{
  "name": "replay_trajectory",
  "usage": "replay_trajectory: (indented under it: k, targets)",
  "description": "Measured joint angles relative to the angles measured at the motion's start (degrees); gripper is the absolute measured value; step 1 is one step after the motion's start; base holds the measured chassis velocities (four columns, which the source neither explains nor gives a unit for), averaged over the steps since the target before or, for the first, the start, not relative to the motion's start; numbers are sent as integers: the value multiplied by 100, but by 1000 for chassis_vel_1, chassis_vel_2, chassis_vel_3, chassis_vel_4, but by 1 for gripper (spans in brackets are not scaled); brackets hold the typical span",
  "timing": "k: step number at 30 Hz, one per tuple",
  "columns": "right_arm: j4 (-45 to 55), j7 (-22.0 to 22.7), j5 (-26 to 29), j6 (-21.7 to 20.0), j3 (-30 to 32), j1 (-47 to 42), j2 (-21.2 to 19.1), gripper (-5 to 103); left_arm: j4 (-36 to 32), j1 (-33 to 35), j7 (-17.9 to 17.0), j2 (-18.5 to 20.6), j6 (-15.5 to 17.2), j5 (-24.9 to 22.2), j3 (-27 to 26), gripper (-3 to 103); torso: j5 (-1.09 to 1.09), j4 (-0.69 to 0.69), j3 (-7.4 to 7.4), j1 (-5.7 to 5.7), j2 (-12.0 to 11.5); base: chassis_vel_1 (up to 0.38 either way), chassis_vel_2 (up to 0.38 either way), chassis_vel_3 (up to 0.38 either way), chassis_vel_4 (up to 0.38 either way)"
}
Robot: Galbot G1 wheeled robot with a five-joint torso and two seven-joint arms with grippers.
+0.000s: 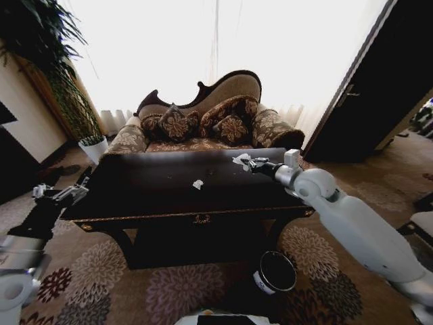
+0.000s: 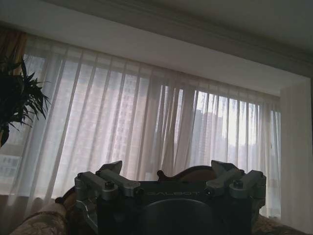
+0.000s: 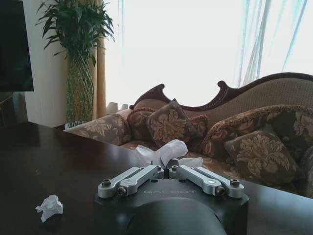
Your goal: Move to the front of the table and place the trash on the table into the trash bin.
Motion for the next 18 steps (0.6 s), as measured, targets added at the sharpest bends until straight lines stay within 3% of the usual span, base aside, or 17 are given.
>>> replay_trajectory:
  k: [1,3,5,8,11,14,15,18]
  targets:
    - [0,0,0,0,0,0,0,0,0,0,0,0,0,0,0,100,0,0,0,0,0,0,0,0,0]
    - [333,-21,7,177,733,-737,32,0,-12,-15,0,13,0,2,26,100,0,0,0,0,0,0,0,0,0]
    - [432,-42,6,254,982,-976,67,0,-24,-19,0,14,0,2,30,100,1,-1,0,0,0,0,0,0,0]
    - [744,-286,-147,768,1926,-2020,323,0,-37,-21,3,29,0,-11,39,100,0,1,0,0,0,0,0,0,0]
    - [855,-405,-281,1029,2327,-2579,504,0,-35,-28,2,57,-1,-41,31,100,0,0,0,0,0,0,0,0,0]
    - [1085,-573,-391,1805,3003,-3681,952,0,-31,-66,-8,106,-1,-126,12,100,0,-2,0,0,0,0,0,0,0]
    - [1085,-573,-391,1805,3003,-3681,952,0,-31,-66,-8,106,-1,-126,12,100,0,-2,0,0,0,0,0,0,0]
    - [1157,-828,-390,2472,3379,-4232,1229,0,-26,-81,-12,115,-1,-146,15,100,0,-1,0,-1,0,0,0,0,0]
